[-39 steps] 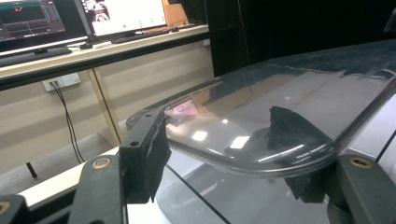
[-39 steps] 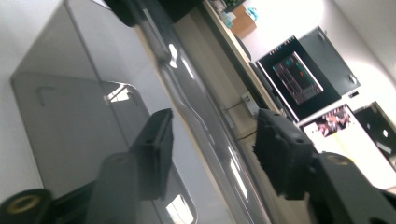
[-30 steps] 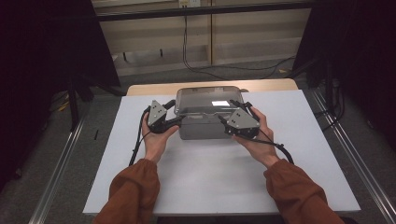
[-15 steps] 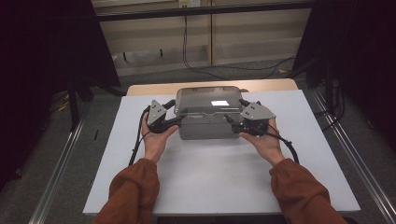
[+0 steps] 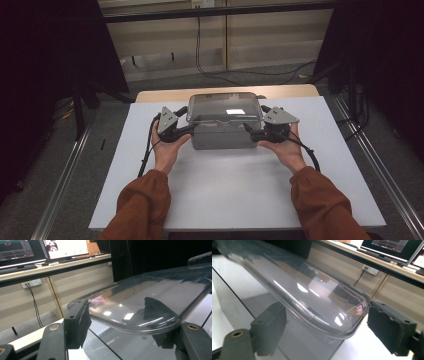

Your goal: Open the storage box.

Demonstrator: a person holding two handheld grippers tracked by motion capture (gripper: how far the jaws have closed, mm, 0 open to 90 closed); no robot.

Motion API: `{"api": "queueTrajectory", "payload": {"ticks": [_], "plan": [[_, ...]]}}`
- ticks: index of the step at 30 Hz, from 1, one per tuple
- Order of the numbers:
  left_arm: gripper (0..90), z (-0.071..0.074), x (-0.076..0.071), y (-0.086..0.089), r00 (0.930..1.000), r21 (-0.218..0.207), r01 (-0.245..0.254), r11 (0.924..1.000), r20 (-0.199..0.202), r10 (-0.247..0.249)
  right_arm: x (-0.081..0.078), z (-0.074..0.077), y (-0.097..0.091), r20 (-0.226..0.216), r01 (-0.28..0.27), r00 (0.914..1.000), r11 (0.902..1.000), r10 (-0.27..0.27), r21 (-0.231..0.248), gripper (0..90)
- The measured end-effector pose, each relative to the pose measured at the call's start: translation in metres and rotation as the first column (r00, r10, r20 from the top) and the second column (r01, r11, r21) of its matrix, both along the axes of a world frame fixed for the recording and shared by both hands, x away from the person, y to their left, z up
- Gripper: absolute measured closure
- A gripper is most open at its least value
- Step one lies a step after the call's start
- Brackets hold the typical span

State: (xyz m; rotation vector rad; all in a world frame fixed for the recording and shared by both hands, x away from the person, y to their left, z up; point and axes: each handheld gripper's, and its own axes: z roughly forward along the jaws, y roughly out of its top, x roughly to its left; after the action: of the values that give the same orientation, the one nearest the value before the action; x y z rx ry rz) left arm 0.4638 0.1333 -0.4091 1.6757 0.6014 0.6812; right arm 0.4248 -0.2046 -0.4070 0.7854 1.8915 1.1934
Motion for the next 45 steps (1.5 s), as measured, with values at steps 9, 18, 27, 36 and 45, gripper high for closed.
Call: {"api": "queueTrajectory", "payload": {"ticks": [9,18,27,36,45], "plan": [[37.9,0.003,0.002,0.001,0.9999,-0.024,0.001,0.9997,-0.011,-0.001,0.008,0.005,-0.006,0.032,0.013,0.9994,0.9979,-0.015,0.063,24.7],[37.7,0.011,0.005,0.001,1.0,-0.02,0.0,0.9998,0.006,0.0,0.016,0.012,-0.009,0.044,-0.006,0.999,0.9964,0.002,0.085,32.4],[37.5,0.016,0.008,0.003,0.9998,-0.015,0.003,0.9999,0.018,-0.003,0.02,0.014,-0.011,0.066,-0.033,0.9975,0.9938,0.026,0.106,41.6],[38.9,0.022,0.01,0.003,0.9998,-0.036,0.012,0.9993,0.014,-0.011,0.026,0.021,-0.009,0.07,-0.063,0.996,0.9895,0.055,0.13,47.5],[35.9,0.027,0.016,0.002,0.9992,-0.018,0.003,0.9998,0.039,-0.002,0.029,0.023,-0.009,0.066,-0.067,0.9962,0.9851,0.057,0.159,48.2]]}}
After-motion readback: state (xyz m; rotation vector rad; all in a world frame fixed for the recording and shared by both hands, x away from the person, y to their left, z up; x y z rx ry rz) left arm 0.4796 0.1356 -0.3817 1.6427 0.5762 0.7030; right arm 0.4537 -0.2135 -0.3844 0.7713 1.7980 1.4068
